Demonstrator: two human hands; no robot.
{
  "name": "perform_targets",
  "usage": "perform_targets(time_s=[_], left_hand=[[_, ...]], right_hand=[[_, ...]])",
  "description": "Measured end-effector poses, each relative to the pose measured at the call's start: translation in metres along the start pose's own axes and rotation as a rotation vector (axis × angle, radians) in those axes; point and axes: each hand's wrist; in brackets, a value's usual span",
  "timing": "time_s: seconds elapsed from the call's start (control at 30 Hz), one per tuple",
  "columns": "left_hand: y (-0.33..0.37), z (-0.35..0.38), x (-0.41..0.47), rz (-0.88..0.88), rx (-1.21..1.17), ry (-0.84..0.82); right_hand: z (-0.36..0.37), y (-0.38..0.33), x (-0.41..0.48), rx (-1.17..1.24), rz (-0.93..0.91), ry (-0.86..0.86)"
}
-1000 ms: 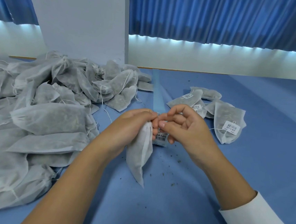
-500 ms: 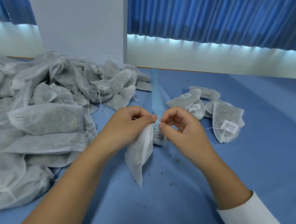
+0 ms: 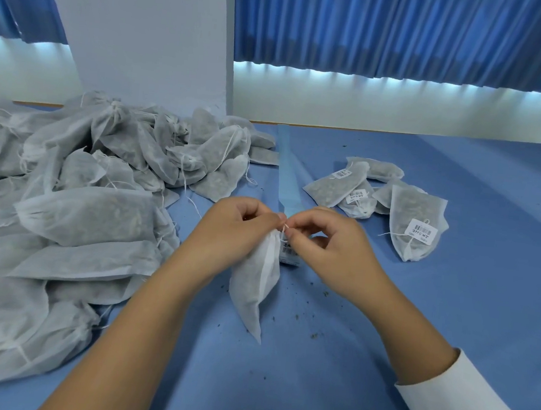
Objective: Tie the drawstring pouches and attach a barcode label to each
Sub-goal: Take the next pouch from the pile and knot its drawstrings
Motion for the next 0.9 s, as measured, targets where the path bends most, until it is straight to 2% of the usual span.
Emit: perform_targets(time_s=[0.2,0.37,0.57,0.77,0.9], left_hand=[[0.0001,0.0001,0.0005,-0.054,0.030,-0.064],[-0.0001,-0.0004,0.0022,-0.100,-0.013,-0.082],[0.0021,-0.0025,0.0003,-0.144,-0.070,-0.124],[0.0030,-0.0023,-0.0013,-0.142,-0.159,-0.150],[0.0038,-0.0027,-0.0025,-0.135,-0.178,-0.186]], right_hand=[[-0.0030,-0.0013,0.0011,0.168,0.038,-0.023],[-0.0034,-0.0001,0.0005,0.226,-0.047,0.023],[-0.0004,0.0029,-0.0013,-0.034,-0.293,0.065],[-0.0015,0.0063,-0.0018,-0.143,-0.402,0.135],[-0.0012,0.0071,-0.0024,-0.180,-0.406,0.138]])
Point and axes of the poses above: each hand's wrist, its own x-axis towards the middle knuckle, its own z-axis out of the palm, y = z × x, and after that the axes turned 11 degrees about -z, right-handed
